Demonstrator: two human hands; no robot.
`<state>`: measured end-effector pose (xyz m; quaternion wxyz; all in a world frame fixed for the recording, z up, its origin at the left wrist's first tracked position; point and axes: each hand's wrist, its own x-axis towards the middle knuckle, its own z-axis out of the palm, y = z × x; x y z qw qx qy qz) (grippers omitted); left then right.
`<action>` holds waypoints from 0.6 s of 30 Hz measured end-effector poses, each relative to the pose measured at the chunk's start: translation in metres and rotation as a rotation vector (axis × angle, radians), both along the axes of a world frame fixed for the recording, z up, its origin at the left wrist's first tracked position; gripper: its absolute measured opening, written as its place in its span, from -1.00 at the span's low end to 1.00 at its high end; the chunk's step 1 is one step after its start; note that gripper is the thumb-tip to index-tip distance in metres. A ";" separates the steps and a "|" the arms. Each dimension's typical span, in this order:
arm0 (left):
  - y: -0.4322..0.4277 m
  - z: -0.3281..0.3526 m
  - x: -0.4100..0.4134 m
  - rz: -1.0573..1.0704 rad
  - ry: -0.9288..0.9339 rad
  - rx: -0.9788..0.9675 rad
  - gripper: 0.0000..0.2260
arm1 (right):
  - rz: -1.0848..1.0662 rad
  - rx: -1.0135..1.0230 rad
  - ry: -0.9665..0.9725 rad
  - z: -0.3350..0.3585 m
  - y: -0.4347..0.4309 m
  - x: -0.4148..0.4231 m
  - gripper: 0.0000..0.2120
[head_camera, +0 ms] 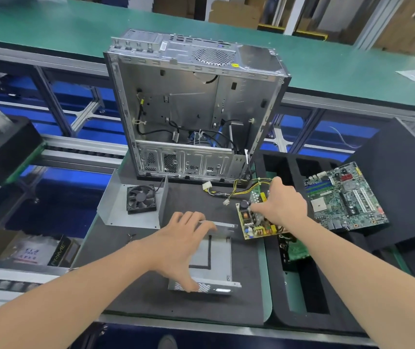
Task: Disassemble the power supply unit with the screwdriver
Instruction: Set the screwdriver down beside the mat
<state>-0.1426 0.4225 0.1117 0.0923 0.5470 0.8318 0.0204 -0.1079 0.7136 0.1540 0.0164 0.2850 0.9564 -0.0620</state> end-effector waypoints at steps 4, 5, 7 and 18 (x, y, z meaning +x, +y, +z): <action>-0.004 -0.004 0.009 -0.026 -0.010 0.004 0.02 | 0.000 -0.042 0.058 -0.008 -0.021 -0.017 -0.41; -0.005 -0.004 0.011 -0.028 -0.018 0.007 0.01 | -0.002 -0.051 0.067 -0.010 -0.028 -0.022 -0.40; -0.008 -0.005 0.012 -0.030 -0.034 0.010 -0.01 | 0.000 -0.068 0.079 -0.016 -0.042 -0.031 -0.37; -0.012 0.001 0.010 -0.067 -0.006 -0.022 -0.05 | 0.014 -0.122 0.068 -0.050 -0.108 -0.076 -0.38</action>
